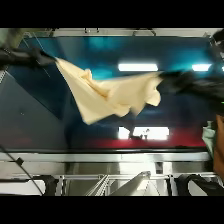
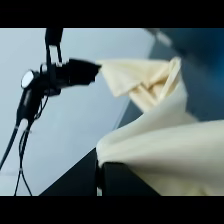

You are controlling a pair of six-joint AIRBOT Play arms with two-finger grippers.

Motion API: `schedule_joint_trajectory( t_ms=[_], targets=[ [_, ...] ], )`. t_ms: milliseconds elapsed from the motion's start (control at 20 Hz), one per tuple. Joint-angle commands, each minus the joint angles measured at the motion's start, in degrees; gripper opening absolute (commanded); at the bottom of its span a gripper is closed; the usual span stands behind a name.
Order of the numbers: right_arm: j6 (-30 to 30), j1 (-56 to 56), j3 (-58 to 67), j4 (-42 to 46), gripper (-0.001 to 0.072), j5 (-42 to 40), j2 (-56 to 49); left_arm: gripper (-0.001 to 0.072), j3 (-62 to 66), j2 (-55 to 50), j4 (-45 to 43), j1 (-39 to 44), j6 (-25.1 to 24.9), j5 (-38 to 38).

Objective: Fold the shirts.

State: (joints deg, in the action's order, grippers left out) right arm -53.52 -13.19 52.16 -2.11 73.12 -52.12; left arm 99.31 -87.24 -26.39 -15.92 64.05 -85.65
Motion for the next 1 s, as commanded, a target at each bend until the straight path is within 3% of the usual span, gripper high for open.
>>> schedule_joint_trajectory(
  t_ms=[0, 250, 450, 700, 850, 950],
  targets=[
    [-2.0, -17.4, 11.0, -4.2, 0.0025, 5.7, 14.0, 0.0015, 9.6, 12.0, 7.0, -4.2, -0.2, -5.7],
    [0.2, -34.9, 21.6, -3.5, 0.0025, -0.7, 21.9, 0.0018, 17.9, 27.9, 6.9, -14.2, -2.8, -8.7],
    [3.5, -34.9, 24.0, -0.8, 0.0025, -3.3, 16.0, 0.0018, 9.6, 31.2, 6.7, -14.9, -4.0, -8.4],
    [4.5, -17.3, 21.3, 15.4, 0.0026, -2.7, -2.1, 0.0018, -10.2, 20.6, 0.2, -4.0, -7.3, -7.5],
    [7.1, -4.2, 19.2, 26.2, 0.0026, -11.3, -18.0, 0.0018, -17.3, 9.7, -9.8, 1.2, -8.5, -0.7],
    [8.7, 0.2, 19.3, 27.6, 0.0026, -19.4, -29.1, 0.0018, -18.8, 1.1, -13.1, 2.1, -8.6, 4.5]
  ],
)
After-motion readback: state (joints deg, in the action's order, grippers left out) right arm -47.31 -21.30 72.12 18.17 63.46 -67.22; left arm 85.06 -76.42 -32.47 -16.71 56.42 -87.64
